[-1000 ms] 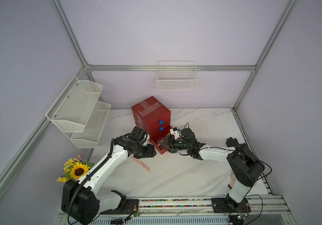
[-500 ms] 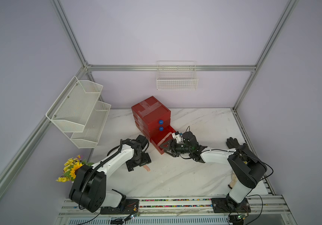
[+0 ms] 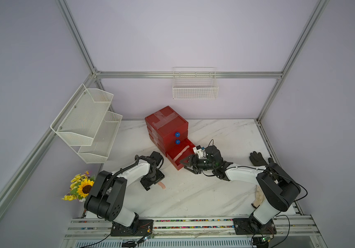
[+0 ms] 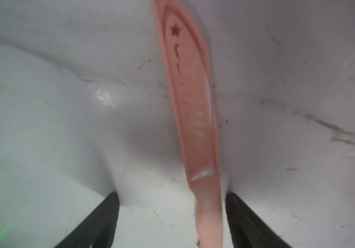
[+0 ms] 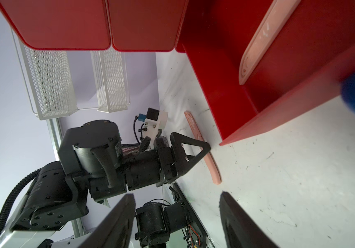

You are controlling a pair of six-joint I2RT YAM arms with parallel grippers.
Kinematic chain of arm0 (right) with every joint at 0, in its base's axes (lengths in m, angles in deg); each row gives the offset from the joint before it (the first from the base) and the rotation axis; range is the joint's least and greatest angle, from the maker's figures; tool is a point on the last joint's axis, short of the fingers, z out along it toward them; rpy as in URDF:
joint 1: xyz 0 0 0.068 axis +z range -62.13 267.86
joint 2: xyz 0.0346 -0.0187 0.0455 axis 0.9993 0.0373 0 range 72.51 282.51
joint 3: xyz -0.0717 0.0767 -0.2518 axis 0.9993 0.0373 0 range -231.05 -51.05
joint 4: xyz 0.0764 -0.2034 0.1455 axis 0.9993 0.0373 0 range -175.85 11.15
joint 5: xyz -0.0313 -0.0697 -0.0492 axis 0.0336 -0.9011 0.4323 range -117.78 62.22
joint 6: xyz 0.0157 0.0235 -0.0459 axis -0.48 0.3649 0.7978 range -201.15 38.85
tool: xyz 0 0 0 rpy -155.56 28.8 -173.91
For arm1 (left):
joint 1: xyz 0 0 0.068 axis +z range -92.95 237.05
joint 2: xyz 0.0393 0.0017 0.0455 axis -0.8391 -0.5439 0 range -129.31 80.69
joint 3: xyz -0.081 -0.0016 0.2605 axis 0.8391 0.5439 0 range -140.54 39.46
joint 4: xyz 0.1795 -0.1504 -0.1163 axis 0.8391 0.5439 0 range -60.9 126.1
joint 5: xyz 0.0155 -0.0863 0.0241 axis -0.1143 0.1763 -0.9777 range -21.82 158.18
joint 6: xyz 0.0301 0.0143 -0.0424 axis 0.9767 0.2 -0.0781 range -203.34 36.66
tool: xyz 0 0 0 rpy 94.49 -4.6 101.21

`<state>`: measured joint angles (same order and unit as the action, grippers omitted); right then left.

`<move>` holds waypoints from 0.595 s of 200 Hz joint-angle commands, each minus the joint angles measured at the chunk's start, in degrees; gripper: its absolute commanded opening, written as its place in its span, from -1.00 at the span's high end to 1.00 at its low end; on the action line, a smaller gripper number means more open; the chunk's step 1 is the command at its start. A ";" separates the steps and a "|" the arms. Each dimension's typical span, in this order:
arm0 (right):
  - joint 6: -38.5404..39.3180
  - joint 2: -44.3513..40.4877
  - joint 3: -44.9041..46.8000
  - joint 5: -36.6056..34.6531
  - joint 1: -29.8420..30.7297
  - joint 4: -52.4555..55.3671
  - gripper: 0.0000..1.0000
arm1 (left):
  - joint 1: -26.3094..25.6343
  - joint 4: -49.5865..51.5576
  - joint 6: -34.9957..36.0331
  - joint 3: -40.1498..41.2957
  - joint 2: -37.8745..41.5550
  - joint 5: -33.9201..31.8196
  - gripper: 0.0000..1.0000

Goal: Place the fruit knives into the drawer by color
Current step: Pick up the fruit knife from the center of the board.

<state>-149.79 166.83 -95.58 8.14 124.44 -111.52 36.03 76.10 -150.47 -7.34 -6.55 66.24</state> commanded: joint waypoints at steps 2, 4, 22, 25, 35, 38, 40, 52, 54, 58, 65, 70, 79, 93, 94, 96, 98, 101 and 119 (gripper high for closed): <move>0.97 -2.35 1.31 1.01 -0.79 0.53 -0.31 | 0.34 -5.62 -3.36 2.46 -2.41 0.96 -0.43; 0.99 -2.40 1.41 1.06 -0.85 0.58 -0.31 | 0.36 -5.61 -3.36 2.45 -2.52 0.97 -0.43; 1.03 -2.57 1.82 1.34 -1.16 0.63 -0.31 | 0.36 -5.93 -3.34 2.29 -2.64 0.00 -0.30; 0.99 -2.54 1.88 1.35 -1.23 0.62 -0.31 | 0.34 -6.00 -3.50 2.45 -2.46 -0.23 -0.29; 0.92 -2.55 1.91 1.40 -1.42 0.62 -0.31 | 0.36 -6.77 -3.91 2.92 -2.11 -0.52 -0.25; 0.96 -2.56 1.91 1.46 -1.42 0.62 -0.31 | 0.36 -6.95 -4.11 3.10 -2.02 -0.55 -0.23; 0.90 -2.50 1.91 1.44 -1.42 0.62 -0.32 | 0.36 -7.06 -4.14 3.21 -1.98 -0.55 -0.23; 0.84 -2.48 1.75 1.53 -1.59 0.65 -0.31 | 0.36 -8.03 -4.74 3.69 -1.79 -0.29 -0.19; 0.80 -2.48 1.74 1.52 -1.59 0.63 -0.31 | 0.36 -8.21 -4.78 3.73 -1.86 -0.25 -0.18; 0.80 -2.41 1.67 1.72 -1.60 0.68 -0.31 | 0.36 -8.46 -4.88 3.96 -1.95 -0.03 -0.16; 0.87 -2.39 1.64 1.80 -1.60 0.64 -0.31 | 0.36 -8.82 -4.92 4.04 -2.27 0.24 -0.12; 0.86 -2.39 1.64 1.84 -1.64 0.62 -0.31 | 0.36 -8.90 -4.83 4.00 -2.52 0.35 -0.09; 0.84 -2.48 1.71 1.85 -1.64 0.71 -0.31 | 0.37 -9.11 -4.70 4.03 -2.95 0.52 -0.02; 0.86 -2.50 1.89 1.79 -1.69 0.73 -0.31 | 0.36 -9.12 -4.43 3.93 -3.44 0.52 0.13; 0.87 -2.53 1.90 1.79 -1.69 0.72 -0.31 | 0.36 -9.12 -4.42 3.97 -3.45 0.48 0.14; 0.81 -2.56 1.95 1.83 -1.73 0.71 -0.32 | 0.36 -9.12 -4.41 3.97 -3.46 0.52 0.15; 0.84 -2.61 1.96 1.75 -1.76 0.71 -0.31 | 0.36 -9.21 -4.41 4.00 -3.46 0.53 0.17; 0.85 -2.65 2.12 1.78 -1.82 0.71 -0.31 | 0.36 -9.21 -4.34 4.00 -3.53 0.53 0.21; 0.79 -2.75 2.16 1.78 -1.77 0.71 -0.31 | 0.41 -9.37 -3.89 4.00 -3.72 0.27 0.41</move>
<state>-149.64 165.65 -94.09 9.37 122.91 -111.45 36.14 75.38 -154.19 -6.51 -6.16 64.95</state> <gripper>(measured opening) 0.657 0.328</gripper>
